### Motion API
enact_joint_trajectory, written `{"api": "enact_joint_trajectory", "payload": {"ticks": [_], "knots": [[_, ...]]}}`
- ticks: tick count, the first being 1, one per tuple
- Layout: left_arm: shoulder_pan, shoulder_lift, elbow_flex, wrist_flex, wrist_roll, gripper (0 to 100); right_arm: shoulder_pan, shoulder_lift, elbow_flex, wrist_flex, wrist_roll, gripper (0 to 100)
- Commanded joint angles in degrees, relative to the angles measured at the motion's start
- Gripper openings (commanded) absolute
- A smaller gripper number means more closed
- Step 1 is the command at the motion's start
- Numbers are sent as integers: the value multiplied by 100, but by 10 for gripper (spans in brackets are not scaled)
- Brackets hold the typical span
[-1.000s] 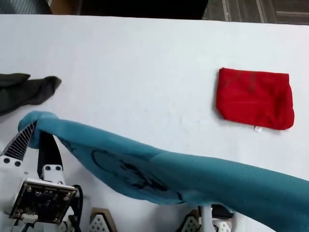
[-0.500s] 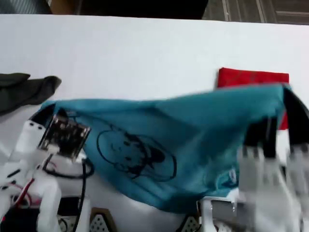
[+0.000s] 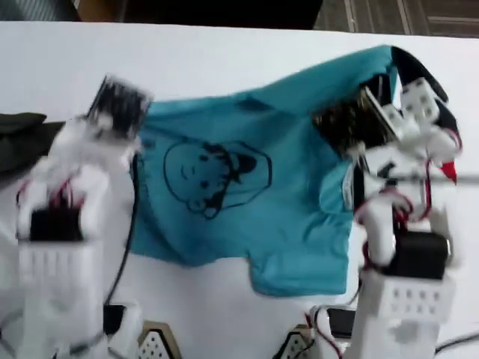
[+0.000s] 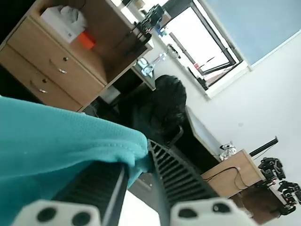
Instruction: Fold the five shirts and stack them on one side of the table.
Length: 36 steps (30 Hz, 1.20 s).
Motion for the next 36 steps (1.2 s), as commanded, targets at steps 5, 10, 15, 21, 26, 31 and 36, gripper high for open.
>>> {"api": "enact_joint_trajectory", "payload": {"ticks": [5, 10, 15, 21, 26, 31, 36], "knots": [[35, 3297, -3424, 791, 26, 24, 66, 1033, -26, -954, 26, 20], [44, 5336, -5095, 1653, -70, 24, 57, 1930, -26, -1244, 0, 20], [-88, 6884, -6941, 2646, -677, 24, 92, 2651, -26, -1666, 0, 20], [-220, 8185, -9402, 3411, -782, 24, 84, 3310, -237, -2325, 0, 20], [-114, 9125, -10035, 3947, -782, 24, 92, 3908, -369, -2290, 0, 20], [-97, 9635, -10211, 4114, -756, 25, 101, 4338, -387, -1798, -9, 20], [-26, 9943, -10176, 4114, -747, 25, 75, 4699, -387, -1455, -211, 20]]}}
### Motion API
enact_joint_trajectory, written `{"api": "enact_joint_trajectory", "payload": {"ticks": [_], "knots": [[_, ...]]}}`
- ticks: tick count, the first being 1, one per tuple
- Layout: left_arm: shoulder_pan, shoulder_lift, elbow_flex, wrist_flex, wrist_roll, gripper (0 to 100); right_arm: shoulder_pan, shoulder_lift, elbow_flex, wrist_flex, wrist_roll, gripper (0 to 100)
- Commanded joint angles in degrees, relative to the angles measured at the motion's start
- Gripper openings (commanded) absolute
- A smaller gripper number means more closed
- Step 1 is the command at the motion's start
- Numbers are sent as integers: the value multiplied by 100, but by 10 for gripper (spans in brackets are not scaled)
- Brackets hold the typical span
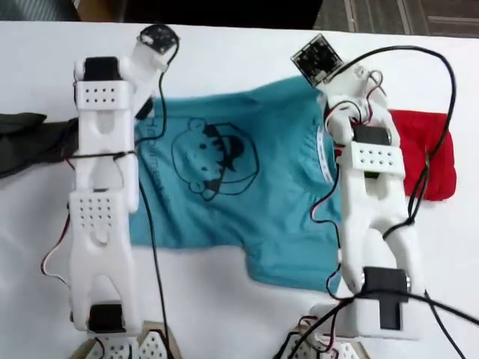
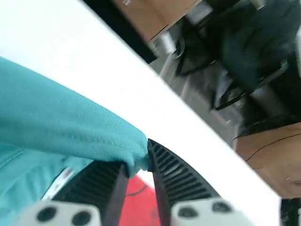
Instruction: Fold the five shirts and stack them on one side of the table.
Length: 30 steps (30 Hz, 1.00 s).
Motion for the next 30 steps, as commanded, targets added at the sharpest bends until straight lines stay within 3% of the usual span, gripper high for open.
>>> {"api": "enact_joint_trajectory", "payload": {"ticks": [1, 5, 14, 25, 30], "knots": [[97, 70, -224, 79, -44, 25, 75, 110, -325, 180, -387, 20], [202, 167, -259, 334, -70, 25, 92, 163, -316, 576, -888, 20], [123, 62, 277, 448, -123, 25, 163, -514, -325, 2633, -897, 20], [343, -2743, 4338, 431, -167, 25, 119, -1736, -299, 4796, -879, 20], [299, -3859, 6123, 255, -554, 26, 110, -2352, 123, 5543, -879, 20]]}}
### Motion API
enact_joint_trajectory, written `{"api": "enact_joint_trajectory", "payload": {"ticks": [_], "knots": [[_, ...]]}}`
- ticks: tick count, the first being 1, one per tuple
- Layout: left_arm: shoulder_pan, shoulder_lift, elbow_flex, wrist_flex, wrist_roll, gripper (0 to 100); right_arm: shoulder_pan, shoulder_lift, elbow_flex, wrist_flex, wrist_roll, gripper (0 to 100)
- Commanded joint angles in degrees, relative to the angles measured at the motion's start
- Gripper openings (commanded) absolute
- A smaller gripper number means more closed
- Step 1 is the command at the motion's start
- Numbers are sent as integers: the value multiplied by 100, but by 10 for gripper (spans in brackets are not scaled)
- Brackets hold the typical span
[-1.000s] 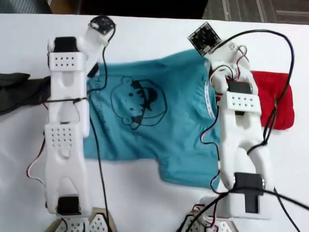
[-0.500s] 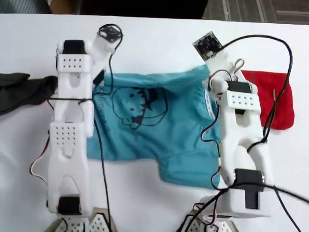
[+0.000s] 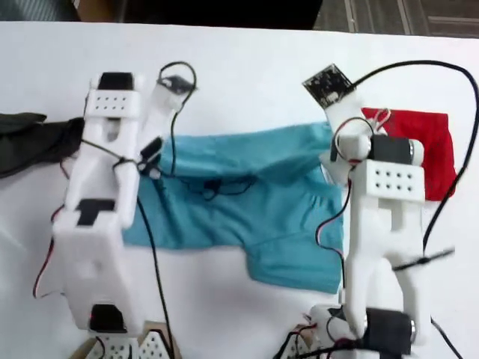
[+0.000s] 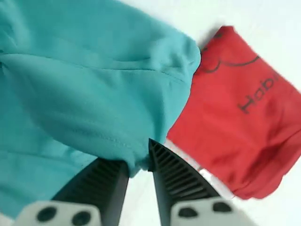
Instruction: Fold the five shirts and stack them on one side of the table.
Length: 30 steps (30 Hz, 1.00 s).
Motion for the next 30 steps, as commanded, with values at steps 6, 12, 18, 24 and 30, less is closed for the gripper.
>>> {"api": "enact_joint_trajectory", "payload": {"ticks": [6, 12, 18, 24, 30], "knots": [[35, -1714, 2299, -255, -246, 26, 40, -1719, 1767, 330, -9, 20], [18, -2066, 3204, -475, -255, 26, 57, -3292, 3138, 338, 431, 20], [-53, -2110, 3345, -404, -255, 26, 48, -4444, 3569, 778, 571, 20], [-114, -2057, 3415, -387, -255, 26, 48, -4681, 3868, 919, 598, 20], [-105, -2048, 3415, -484, -255, 26, 57, -4418, 4598, 655, 1240, 20]]}}
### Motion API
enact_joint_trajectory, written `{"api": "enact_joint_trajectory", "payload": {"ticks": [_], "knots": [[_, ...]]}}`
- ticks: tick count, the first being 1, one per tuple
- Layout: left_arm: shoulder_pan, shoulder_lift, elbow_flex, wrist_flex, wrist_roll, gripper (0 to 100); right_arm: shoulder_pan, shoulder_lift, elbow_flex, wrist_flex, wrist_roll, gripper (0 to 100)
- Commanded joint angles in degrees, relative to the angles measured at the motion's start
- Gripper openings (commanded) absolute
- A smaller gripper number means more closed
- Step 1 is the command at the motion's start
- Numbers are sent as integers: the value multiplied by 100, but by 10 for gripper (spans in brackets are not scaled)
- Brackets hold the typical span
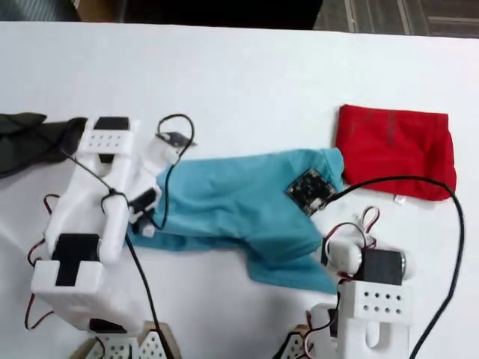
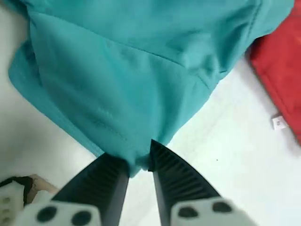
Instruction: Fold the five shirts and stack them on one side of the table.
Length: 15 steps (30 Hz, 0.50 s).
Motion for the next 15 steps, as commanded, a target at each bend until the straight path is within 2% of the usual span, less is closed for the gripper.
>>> {"api": "enact_joint_trajectory", "payload": {"ticks": [1, 10, 12, 15], "knots": [[-35, -255, 4, -79, -70, 26, 48, 180, 343, -215, 396, 20], [-9, -246, 13, -185, -70, 28, 48, 277, 510, -391, 519, 28], [-9, -246, 48, -167, -70, 54, 48, 277, 510, -391, 519, 74], [-9, -255, 295, -141, -334, 157, 48, 233, 448, -391, 519, 168]]}}
